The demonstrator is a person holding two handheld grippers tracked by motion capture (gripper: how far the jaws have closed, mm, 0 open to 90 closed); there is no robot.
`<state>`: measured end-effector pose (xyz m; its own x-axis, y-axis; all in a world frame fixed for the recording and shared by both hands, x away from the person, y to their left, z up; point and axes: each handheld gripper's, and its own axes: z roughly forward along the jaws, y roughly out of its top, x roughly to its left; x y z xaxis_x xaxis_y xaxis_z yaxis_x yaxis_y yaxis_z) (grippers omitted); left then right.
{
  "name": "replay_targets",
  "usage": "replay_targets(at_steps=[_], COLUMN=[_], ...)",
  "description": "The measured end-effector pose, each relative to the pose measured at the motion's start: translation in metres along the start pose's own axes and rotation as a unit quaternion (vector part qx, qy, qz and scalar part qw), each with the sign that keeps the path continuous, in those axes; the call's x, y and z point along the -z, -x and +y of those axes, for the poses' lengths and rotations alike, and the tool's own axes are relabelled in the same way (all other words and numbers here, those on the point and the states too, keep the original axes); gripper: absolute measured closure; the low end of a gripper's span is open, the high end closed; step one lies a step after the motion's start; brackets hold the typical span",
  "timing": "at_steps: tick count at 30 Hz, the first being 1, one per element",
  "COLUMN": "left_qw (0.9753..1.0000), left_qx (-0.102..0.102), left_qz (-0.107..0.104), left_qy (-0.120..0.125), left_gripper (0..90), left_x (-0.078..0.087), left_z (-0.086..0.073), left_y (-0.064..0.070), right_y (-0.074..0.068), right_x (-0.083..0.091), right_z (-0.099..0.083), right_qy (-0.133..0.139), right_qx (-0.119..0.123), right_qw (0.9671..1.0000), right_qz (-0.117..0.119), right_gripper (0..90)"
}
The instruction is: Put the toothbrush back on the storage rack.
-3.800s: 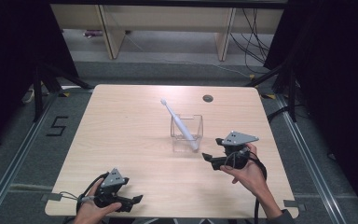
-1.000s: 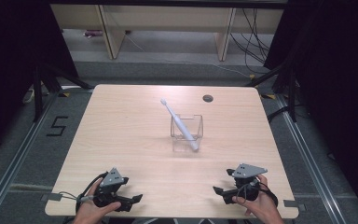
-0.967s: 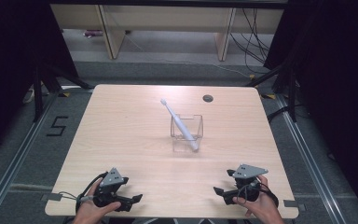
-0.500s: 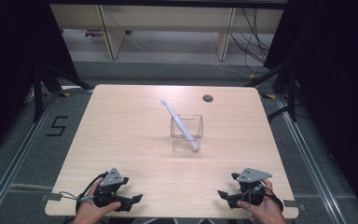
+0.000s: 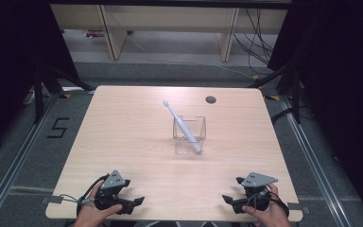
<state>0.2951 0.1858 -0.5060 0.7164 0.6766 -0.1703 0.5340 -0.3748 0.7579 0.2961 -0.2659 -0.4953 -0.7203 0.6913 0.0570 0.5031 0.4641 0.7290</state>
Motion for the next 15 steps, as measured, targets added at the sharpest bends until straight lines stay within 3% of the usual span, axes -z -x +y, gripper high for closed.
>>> replay_targets(at_steps=[1, 5, 8, 9, 14, 15], left_qw=[1.0, 1.0, 1.0, 0.9999, 1.0, 0.9999], left_qx=[0.0, -0.005, 0.0, -0.01, -0.002, -0.01], left_qz=[0.001, 0.005, 0.003, 0.005, 0.004, 0.008], left_qy=[0.0, -0.004, -0.001, -0.006, -0.002, -0.006], left_gripper=[14.9, 14.9, 14.9, 14.9, 14.9, 14.9], left_x=[0.0001, 0.0006, 0.0, 0.001, 0.0006, 0.0012], left_z=[0.0001, 0.0001, -0.0002, 0.0002, 0.0002, 0.0005], left_y=[0.0, -0.0011, -0.0002, -0.0015, -0.0004, -0.0014], right_y=[0.0014, 0.0031, 0.0023, 0.0025, 0.0028, 0.0028], right_x=[0.0008, 0.0017, 0.0028, 0.0032, 0.0031, 0.0038], right_z=[0.0, -0.0004, -0.0014, -0.0018, -0.0016, -0.0015], right_qy=[0.004, 0.001, 0.004, 0.005, 0.003, 0.005], right_qx=[0.012, 0.006, 0.006, 0.008, 0.006, 0.01], right_qw=[0.9999, 0.9999, 1.0, 0.9999, 1.0, 0.9999], right_qz=[-0.003, 0.016, 0.003, -0.001, 0.005, -0.001], right_gripper=[16.5, 16.4, 16.5, 16.5, 16.5, 16.5])
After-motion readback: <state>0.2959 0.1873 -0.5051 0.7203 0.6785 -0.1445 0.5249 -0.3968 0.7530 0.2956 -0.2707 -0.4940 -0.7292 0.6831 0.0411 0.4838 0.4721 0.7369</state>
